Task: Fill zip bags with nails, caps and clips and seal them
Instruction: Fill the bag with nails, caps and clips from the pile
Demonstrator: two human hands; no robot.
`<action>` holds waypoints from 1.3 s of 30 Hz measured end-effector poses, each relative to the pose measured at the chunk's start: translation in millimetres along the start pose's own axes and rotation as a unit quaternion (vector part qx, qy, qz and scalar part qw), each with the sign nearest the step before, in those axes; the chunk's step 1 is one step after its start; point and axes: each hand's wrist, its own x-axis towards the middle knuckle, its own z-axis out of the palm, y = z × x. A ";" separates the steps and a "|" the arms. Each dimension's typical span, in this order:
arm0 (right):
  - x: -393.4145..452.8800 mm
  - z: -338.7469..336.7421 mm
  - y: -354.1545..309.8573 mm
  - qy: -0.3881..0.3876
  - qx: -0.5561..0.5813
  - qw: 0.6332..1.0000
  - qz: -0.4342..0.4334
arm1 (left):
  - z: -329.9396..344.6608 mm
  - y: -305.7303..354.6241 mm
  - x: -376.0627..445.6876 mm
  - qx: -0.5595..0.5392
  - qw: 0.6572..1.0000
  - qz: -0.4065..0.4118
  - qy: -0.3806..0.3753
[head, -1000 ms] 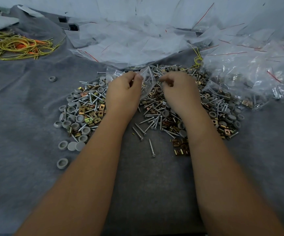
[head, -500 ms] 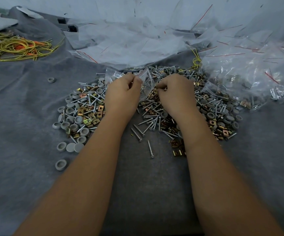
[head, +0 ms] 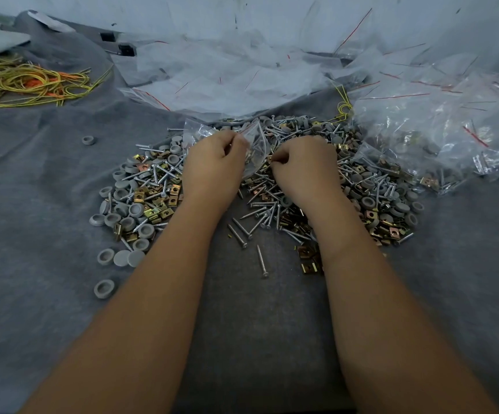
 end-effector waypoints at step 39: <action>-10.7 -46.1 2.6 -0.237 0.040 0.970 0.046 | -0.8 2.0 -0.1 0.053 0.999 0.003 0.002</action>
